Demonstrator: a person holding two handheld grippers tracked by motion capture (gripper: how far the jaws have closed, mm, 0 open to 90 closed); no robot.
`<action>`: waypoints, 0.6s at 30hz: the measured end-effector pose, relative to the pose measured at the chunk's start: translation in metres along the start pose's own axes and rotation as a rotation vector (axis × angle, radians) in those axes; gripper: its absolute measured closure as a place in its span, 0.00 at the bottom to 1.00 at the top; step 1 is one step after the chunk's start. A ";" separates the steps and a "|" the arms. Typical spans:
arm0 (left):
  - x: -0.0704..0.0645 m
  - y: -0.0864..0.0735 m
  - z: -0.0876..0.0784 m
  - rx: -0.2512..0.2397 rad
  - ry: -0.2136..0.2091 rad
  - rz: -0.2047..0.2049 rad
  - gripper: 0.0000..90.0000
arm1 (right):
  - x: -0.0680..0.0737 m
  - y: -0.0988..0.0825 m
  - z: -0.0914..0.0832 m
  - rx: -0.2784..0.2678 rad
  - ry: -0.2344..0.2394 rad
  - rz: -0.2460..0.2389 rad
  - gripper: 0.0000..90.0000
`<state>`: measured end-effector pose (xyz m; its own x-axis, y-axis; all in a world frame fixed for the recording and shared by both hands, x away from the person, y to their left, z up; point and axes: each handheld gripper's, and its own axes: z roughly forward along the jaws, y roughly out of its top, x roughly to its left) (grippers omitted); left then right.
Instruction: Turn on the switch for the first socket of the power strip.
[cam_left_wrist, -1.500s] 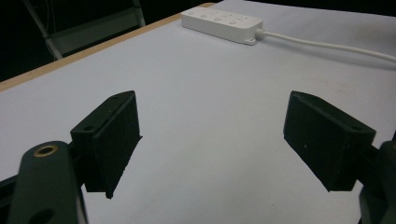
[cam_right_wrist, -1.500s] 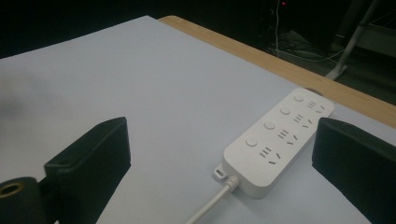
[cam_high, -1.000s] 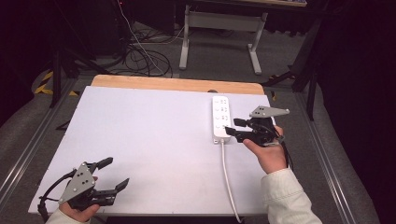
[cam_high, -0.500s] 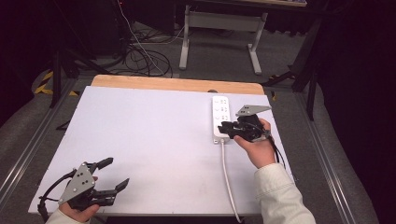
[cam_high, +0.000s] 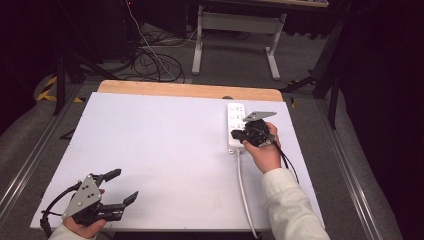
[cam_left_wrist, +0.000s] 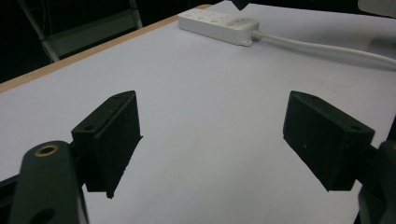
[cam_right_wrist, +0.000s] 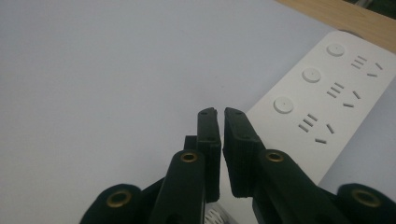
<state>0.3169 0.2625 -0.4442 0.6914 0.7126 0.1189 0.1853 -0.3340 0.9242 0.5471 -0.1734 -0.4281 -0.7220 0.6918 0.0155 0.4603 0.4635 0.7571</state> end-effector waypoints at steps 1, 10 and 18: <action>0.000 0.000 0.000 0.000 -0.001 0.000 0.22 | -0.001 0.000 0.002 0.003 -0.005 0.004 0.96; 0.000 0.000 0.000 0.000 -0.002 0.001 0.22 | -0.009 -0.004 0.012 0.008 -0.044 0.042 1.00; 0.000 0.000 0.000 0.003 0.001 0.000 0.22 | -0.012 -0.006 0.020 0.017 -0.054 0.066 1.00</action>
<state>0.3170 0.2623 -0.4443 0.6905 0.7134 0.1195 0.1870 -0.3357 0.9232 0.5635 -0.1738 -0.4458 -0.6611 0.7497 0.0299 0.5153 0.4248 0.7444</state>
